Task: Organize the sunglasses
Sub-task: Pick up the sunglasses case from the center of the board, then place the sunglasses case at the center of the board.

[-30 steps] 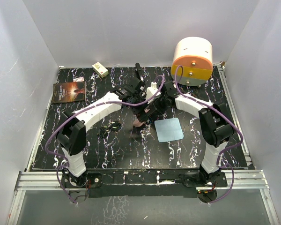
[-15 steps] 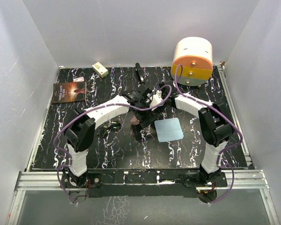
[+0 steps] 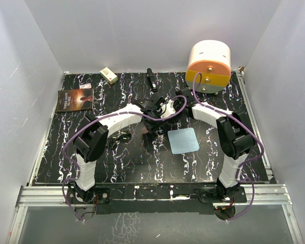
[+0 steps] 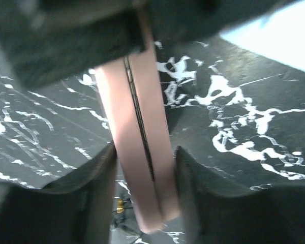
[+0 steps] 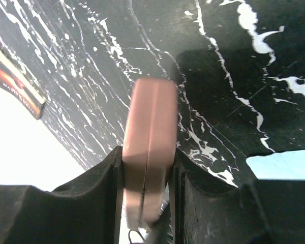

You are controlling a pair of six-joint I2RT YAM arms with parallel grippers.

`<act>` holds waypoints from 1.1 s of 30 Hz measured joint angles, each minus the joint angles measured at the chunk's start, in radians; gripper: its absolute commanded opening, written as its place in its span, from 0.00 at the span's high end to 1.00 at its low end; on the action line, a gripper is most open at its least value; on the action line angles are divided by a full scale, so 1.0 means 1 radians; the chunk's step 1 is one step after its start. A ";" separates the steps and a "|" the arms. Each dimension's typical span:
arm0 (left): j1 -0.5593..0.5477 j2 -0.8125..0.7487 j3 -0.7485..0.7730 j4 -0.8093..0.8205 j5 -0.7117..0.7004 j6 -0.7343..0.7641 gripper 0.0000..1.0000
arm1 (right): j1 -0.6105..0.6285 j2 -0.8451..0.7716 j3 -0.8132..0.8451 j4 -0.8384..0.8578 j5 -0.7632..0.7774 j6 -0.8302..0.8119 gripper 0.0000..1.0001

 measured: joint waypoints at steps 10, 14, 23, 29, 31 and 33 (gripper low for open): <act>0.008 0.000 0.000 0.007 -0.014 -0.035 1.00 | -0.023 0.000 -0.004 -0.042 -0.032 0.008 0.50; 0.028 0.000 0.001 0.002 0.065 -0.045 1.00 | -0.050 -0.026 -0.026 -0.036 -0.072 -0.055 0.29; 0.195 0.026 0.104 -0.026 0.356 -0.082 1.00 | -0.216 -0.296 -0.076 -0.019 -0.071 -0.196 0.27; 0.262 0.151 0.164 -0.048 0.448 -0.102 1.00 | -0.223 -0.367 -0.076 -0.024 -0.064 -0.253 0.27; 0.269 0.189 0.188 -0.060 0.502 -0.112 1.00 | -0.217 -0.365 -0.083 -0.029 -0.064 -0.266 0.27; 0.280 0.212 0.214 -0.074 0.544 -0.121 1.00 | -0.217 -0.365 -0.095 -0.032 -0.066 -0.274 0.27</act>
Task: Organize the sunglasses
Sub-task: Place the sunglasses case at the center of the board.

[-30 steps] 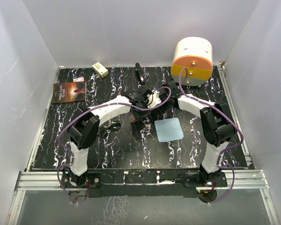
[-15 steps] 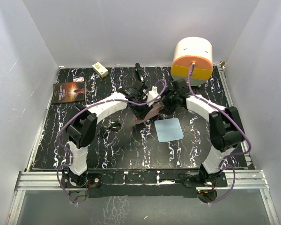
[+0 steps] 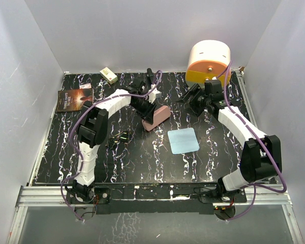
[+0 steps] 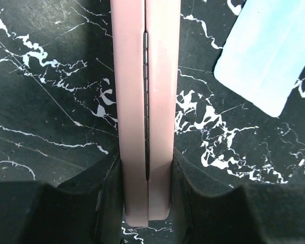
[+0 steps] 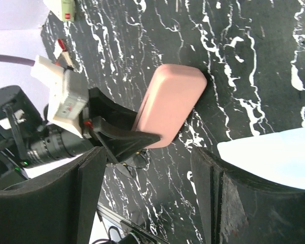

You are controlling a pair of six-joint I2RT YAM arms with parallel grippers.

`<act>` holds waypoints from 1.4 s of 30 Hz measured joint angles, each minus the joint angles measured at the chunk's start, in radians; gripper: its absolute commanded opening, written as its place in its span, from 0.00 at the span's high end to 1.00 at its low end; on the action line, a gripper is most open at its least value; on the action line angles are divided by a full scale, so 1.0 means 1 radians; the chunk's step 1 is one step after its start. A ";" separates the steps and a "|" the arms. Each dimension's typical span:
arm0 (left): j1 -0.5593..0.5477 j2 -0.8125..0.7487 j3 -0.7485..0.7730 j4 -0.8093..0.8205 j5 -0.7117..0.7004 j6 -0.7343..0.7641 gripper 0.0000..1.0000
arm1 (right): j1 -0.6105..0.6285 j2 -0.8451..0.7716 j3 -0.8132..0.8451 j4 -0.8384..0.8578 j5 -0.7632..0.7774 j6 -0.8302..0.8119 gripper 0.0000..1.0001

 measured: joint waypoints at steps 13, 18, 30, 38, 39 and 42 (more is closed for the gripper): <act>0.050 0.089 0.054 -0.045 0.073 -0.019 0.41 | 0.000 0.000 -0.061 -0.011 -0.034 -0.029 0.27; 0.048 0.084 0.054 -0.044 0.047 -0.021 0.35 | 0.000 0.000 -0.080 -0.012 -0.042 -0.035 0.27; 0.031 0.026 0.023 0.030 -0.164 0.003 0.07 | 0.000 0.000 -0.088 0.000 -0.068 -0.076 0.26; -0.037 -0.057 -0.059 0.105 -0.339 0.037 0.06 | 0.000 0.005 -0.088 0.005 -0.080 -0.114 0.26; -0.049 -0.061 -0.060 0.111 -0.357 0.043 0.06 | 0.000 0.007 -0.088 0.005 -0.084 -0.121 0.26; -0.076 -0.061 -0.060 0.129 -0.388 0.050 0.06 | 0.000 0.010 -0.088 0.005 -0.091 -0.130 0.26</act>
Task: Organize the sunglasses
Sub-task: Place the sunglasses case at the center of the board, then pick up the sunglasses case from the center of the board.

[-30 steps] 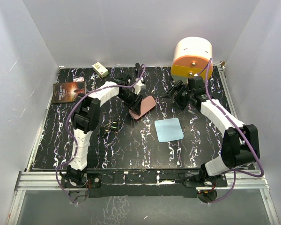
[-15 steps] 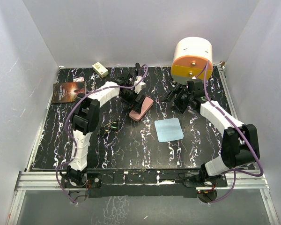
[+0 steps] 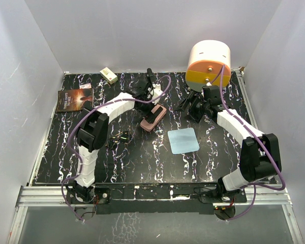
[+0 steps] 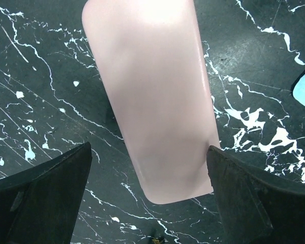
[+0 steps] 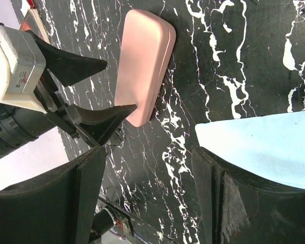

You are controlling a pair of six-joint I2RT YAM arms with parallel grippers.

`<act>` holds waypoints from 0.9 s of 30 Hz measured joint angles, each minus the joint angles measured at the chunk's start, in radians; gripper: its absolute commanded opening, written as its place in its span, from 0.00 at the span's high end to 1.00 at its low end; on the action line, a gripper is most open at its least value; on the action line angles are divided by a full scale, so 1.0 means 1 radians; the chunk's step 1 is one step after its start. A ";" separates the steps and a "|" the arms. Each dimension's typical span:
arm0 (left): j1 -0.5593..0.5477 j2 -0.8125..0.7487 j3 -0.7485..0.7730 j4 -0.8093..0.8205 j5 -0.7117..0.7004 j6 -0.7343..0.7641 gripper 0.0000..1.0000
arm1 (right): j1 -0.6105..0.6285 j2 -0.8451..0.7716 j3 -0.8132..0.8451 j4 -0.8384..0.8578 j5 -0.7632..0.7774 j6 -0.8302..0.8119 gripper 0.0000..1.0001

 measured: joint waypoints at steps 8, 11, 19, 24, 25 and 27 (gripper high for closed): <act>-0.015 0.004 0.011 0.000 -0.020 0.004 0.03 | 0.000 0.003 -0.005 0.001 -0.011 -0.021 0.26; -0.017 0.011 0.024 -0.009 -0.024 0.009 0.03 | 0.000 0.008 -0.005 0.004 -0.022 -0.021 0.26; -0.018 0.023 0.043 -0.014 0.001 0.018 0.03 | 0.000 0.018 -0.006 0.008 -0.040 -0.024 0.26; -0.018 0.038 0.062 -0.029 0.036 0.027 0.03 | 0.000 0.018 -0.006 0.009 -0.049 -0.028 0.26; -0.019 0.040 0.062 -0.034 0.043 0.028 0.03 | 0.000 0.018 -0.006 0.009 -0.051 -0.029 0.26; -0.021 0.043 0.061 -0.049 0.056 0.032 0.03 | 0.000 0.018 -0.006 0.010 -0.054 -0.031 0.26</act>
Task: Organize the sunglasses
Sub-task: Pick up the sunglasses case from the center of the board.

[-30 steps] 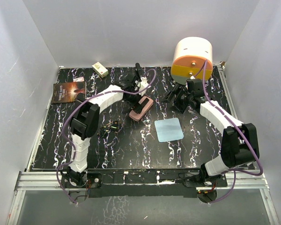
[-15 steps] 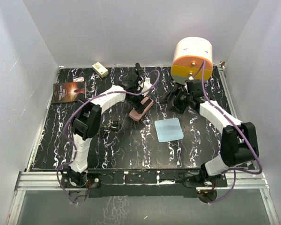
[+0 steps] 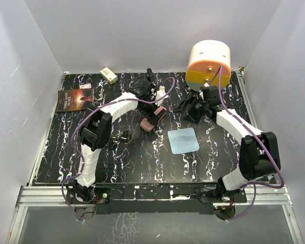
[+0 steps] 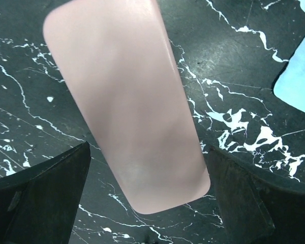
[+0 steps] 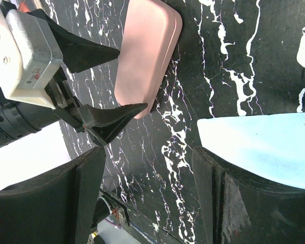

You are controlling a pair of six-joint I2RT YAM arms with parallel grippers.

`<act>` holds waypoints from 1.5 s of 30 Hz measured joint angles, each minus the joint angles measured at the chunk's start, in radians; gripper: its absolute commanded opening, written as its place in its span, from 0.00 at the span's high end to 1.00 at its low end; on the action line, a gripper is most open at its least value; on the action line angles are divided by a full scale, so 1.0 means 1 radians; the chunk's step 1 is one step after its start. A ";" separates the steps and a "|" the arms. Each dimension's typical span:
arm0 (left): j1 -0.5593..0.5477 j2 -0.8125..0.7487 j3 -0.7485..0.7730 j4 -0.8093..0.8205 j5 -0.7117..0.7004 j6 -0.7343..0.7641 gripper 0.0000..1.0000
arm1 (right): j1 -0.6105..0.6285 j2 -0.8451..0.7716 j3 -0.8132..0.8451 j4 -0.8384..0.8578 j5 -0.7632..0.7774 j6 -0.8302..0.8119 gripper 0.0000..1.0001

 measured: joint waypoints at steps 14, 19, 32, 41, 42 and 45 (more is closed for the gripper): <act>0.000 0.055 0.028 -0.042 0.011 0.010 0.03 | -0.020 0.001 0.000 0.010 -0.023 -0.013 0.25; 0.000 0.061 0.037 -0.040 0.013 0.010 0.07 | -0.027 0.001 -0.007 0.019 -0.026 -0.013 0.25; 0.000 0.061 0.037 -0.040 0.022 0.005 0.54 | -0.029 0.027 -0.033 0.023 -0.041 -0.014 0.26; 0.000 0.061 0.039 -0.039 0.025 -0.024 1.00 | -0.029 0.027 -0.034 0.028 -0.043 -0.015 0.26; 0.000 0.061 0.039 -0.037 0.025 -0.032 1.00 | -0.029 0.027 -0.034 0.028 -0.044 -0.015 0.26; 0.001 0.061 0.039 -0.033 0.026 -0.053 1.00 | -0.030 0.028 -0.044 0.034 -0.043 -0.016 0.25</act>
